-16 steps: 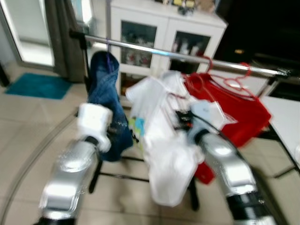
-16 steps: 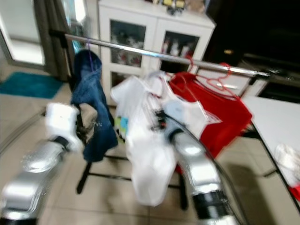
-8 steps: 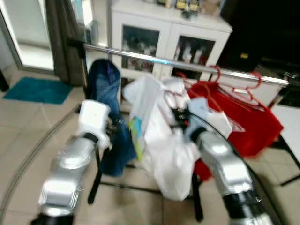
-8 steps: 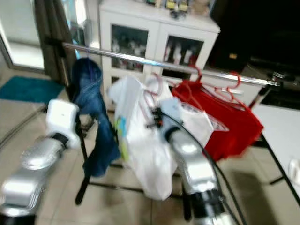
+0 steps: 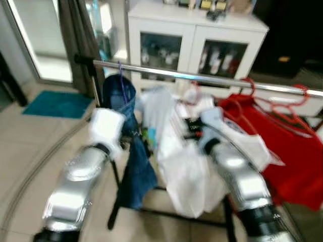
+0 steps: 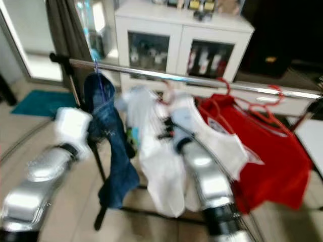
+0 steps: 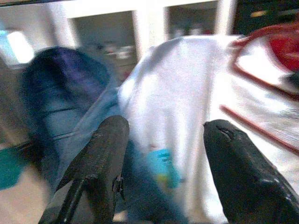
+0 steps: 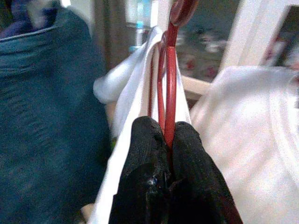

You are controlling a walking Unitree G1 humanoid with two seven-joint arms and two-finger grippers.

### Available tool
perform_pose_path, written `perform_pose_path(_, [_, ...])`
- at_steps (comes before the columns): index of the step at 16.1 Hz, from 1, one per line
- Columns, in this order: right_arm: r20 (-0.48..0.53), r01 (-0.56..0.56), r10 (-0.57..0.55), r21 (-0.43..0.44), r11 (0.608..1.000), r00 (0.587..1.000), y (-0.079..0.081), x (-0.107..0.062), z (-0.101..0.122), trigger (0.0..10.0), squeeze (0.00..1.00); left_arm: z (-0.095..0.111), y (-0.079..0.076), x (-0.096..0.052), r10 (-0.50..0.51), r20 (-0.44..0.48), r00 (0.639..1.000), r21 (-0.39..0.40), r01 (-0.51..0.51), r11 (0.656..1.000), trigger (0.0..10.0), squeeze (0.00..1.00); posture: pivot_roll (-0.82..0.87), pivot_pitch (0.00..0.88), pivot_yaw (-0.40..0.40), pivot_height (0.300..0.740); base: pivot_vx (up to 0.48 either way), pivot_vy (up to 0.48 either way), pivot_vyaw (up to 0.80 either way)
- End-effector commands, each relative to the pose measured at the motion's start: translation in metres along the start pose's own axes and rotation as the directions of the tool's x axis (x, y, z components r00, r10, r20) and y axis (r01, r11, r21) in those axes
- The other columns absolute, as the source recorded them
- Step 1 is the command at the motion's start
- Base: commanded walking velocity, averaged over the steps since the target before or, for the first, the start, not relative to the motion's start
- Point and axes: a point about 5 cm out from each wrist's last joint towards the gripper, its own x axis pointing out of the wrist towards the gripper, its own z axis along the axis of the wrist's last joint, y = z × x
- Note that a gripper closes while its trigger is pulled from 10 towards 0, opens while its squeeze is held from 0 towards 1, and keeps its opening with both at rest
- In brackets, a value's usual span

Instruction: Hang hanger

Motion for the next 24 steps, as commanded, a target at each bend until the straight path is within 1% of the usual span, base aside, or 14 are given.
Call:
perform_pose_path(1, [0.080, -0.013, 0.014, -0.017, 1.000, 0.997, 0.005, 0.001, 0.019, 10.0, 0.00, 0.001, 0.008, 0.000, 0.022, -0.001, 1.000, 0.012, -0.022, 1.000, 10.0, 0.00, 0.00, 0.000, -0.039, 0.740, 0.360, 0.000, 0.00])
perform_pose_path(2, [0.121, -0.005, 0.008, -0.026, 1.000, 0.993, 0.002, 0.001, 0.030, 10.0, 0.00, 0.002, 0.005, 0.000, -0.007, 0.005, 1.000, -0.002, 0.007, 1.000, 10.0, 0.00, 0.00, 0.000, -0.047, 0.740, 0.000, 0.000, 0.00])
perform_pose_path(3, [0.141, -0.008, 0.012, -0.029, 1.000, 0.990, 0.001, 0.002, 0.037, 10.0, 0.00, 0.002, 0.002, 0.000, -0.035, 0.011, 0.999, 0.011, 0.035, 0.999, 10.0, 0.00, 0.00, 0.000, -0.051, 0.740, 0.000, 0.000, 0.00])
perform_pose_path(6, [0.126, -0.021, 0.026, -0.046, 0.999, 0.992, 0.002, 0.008, 0.040, 10.0, 0.00, 0.003, -0.002, -0.002, -0.080, 0.019, 0.997, 0.030, 0.080, 0.996, 10.0, 0.00, 0.01, 0.000, -0.064, 0.740, 0.000, 0.000, 0.00])
perform_pose_path(8, [0.086, -0.005, 0.011, -0.070, 0.998, 0.996, -0.001, 0.016, 0.038, 10.0, 0.00, 0.004, -0.005, -0.004, -0.139, 0.003, 0.990, 0.074, 0.139, 0.988, 10.0, 0.00, 0.03, 0.000, -0.083, 0.740, 0.000, 0.000, 0.00])
perform_pose_path(9, [0.062, 0.010, -0.006, -0.073, 0.997, 0.998, -0.004, 0.020, 0.037, 10.0, 0.00, 0.005, -0.005, -0.005, -0.165, 0.006, 0.986, 0.073, 0.164, 0.984, 10.0, 0.00, 0.03, 0.000, -0.089, 0.740, 0.000, 0.000, 0.00])
perform_pose_path(10, [0.014, 0.033, -0.032, -0.070, 0.997, 0.999, -0.009, 0.026, 0.034, 10.0, 0.00, 0.010, -0.005, -0.009, -0.218, 0.018, 0.976, 0.074, 0.216, 0.974, 10.0, 0.00, 0.03, 0.000, -0.094, 0.740, 0.000, 0.000, 0.00])
perform_pose_path(12, [-0.019, 0.051, -0.053, -0.063, 0.997, 0.998, -0.014, 0.031, 0.033, 10.0, 0.00, 0.012, -0.005, -0.012, -0.263, 0.015, 0.965, 0.091, 0.261, 0.961, 10.0, 0.00, 0.03, 0.000, -0.098, 0.740, 0.000, 0.000, 0.00])
perform_pose_path(13, [-0.042, 0.063, -0.065, -0.052, 0.997, 0.997, -0.018, 0.036, 0.034, 10.0, 0.00, 0.013, -0.004, -0.015, -0.301, -0.002, 0.954, 0.122, 0.299, 0.947, 10.0, 0.00, 0.03, 0.000, -0.097, 0.740, 0.000, 0.000, 0.00])
perform_pose_path(15, [-0.078, 0.071, -0.074, -0.046, 0.996, 0.994, -0.023, 0.043, 0.034, 10.0, 0.00, 0.013, -0.003, -0.016, -0.328, -0.025, 0.944, 0.150, 0.328, 0.933, 10.0, 0.00, 0.03, 0.000, -0.097, 0.740, 0.000, 0.000, 0.00])
perform_pose_path(18, [-0.116, 0.087, -0.087, -0.007, 0.996, 0.989, -0.028, 0.053, 0.036, 10.0, 0.00, 0.016, -0.002, -0.019, -0.354, -0.031, 0.935, 0.160, 0.354, 0.922, 10.0, 0.00, 0.03, 0.000, -0.095, 0.740, 0.000, 0.000, 0.00])
perform_pose_path(19, [-0.139, 0.082, -0.082, 0.001, 0.997, 0.987, -0.028, 0.057, 0.035, 10.0, 0.00, 0.017, -0.001, -0.020, -0.360, -0.033, 0.932, 0.162, 0.361, 0.918, 10.0, 0.00, 0.04, 0.000, -0.095, 0.740, 0.000, 0.000, 0.00])
perform_pose_path(21, [-0.167, 0.061, -0.061, -0.004, 0.998, 0.984, -0.025, 0.059, 0.032, 10.0, 0.00, 0.017, -0.001, -0.021, -0.367, -0.038, 0.930, 0.165, 0.368, 0.915, 10.0, 0.00, 0.04, 0.000, -0.096, 0.740, 0.000, 0.000, 0.00])
perform_pose_path(24, [-0.198, 0.025, -0.027, -0.013, 1.000, 0.980, -0.020, 0.057, 0.025, 10.0, 0.00, 0.017, -0.001, -0.023, -0.374, -0.043, 0.927, 0.167, 0.376, 0.912, 10.0, 0.00, 0.04, 0.000, -0.095, 0.740, 0.000, 0.000, 0.00])
